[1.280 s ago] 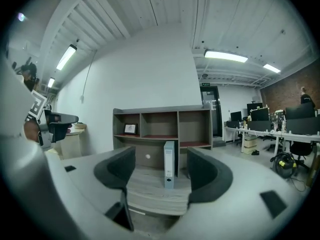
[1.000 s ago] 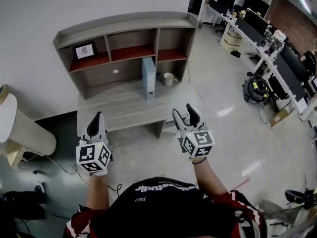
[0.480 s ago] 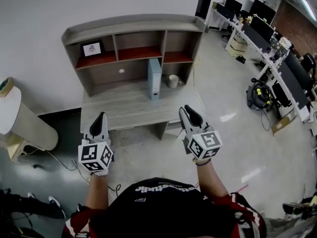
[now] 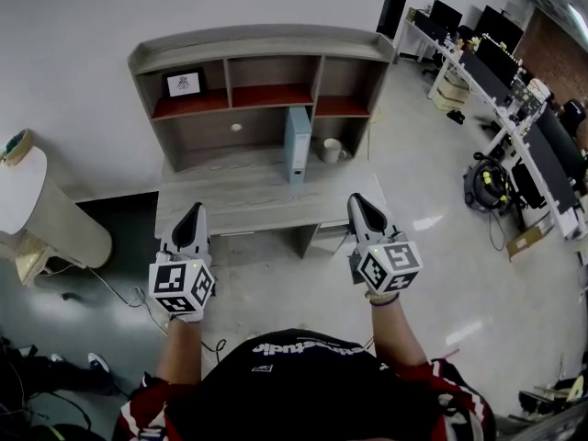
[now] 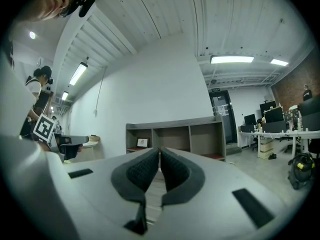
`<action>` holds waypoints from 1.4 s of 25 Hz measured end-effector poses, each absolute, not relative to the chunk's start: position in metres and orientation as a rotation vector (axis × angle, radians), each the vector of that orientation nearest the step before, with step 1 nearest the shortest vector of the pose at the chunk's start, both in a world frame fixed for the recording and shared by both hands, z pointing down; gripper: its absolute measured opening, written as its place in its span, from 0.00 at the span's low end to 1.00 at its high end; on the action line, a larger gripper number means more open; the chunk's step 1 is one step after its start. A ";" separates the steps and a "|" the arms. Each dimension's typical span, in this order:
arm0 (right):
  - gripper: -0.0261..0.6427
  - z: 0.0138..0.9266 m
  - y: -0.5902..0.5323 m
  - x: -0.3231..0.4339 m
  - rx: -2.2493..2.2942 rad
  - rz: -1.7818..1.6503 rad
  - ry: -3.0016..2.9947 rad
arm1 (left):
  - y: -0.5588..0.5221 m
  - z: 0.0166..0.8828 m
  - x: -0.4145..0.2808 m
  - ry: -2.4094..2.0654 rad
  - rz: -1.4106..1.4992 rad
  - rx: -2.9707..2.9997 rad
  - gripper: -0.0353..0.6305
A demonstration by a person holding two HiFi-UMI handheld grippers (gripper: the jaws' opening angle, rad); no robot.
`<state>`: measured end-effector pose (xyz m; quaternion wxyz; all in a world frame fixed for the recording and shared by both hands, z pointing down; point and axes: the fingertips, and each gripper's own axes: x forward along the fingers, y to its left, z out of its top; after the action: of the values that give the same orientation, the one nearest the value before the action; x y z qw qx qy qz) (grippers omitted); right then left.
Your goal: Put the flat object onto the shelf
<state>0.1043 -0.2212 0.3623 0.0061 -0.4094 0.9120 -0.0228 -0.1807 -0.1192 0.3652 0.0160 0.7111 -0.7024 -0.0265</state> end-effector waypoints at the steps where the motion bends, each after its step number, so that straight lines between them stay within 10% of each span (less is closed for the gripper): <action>1: 0.06 0.363 -0.222 0.104 -1.286 -0.074 2.857 | -0.119 0.365 -0.181 -2.185 -0.081 2.213 0.06; 35: 0.04 0.364 -0.218 0.088 -1.275 -0.019 2.891 | -0.120 0.358 -0.180 -2.197 -0.101 2.210 0.06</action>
<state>0.0882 -0.2176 0.3641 -0.0089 -0.4035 0.9149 -0.0062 -0.1797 -0.1198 0.3582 0.0120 0.7087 -0.7046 -0.0323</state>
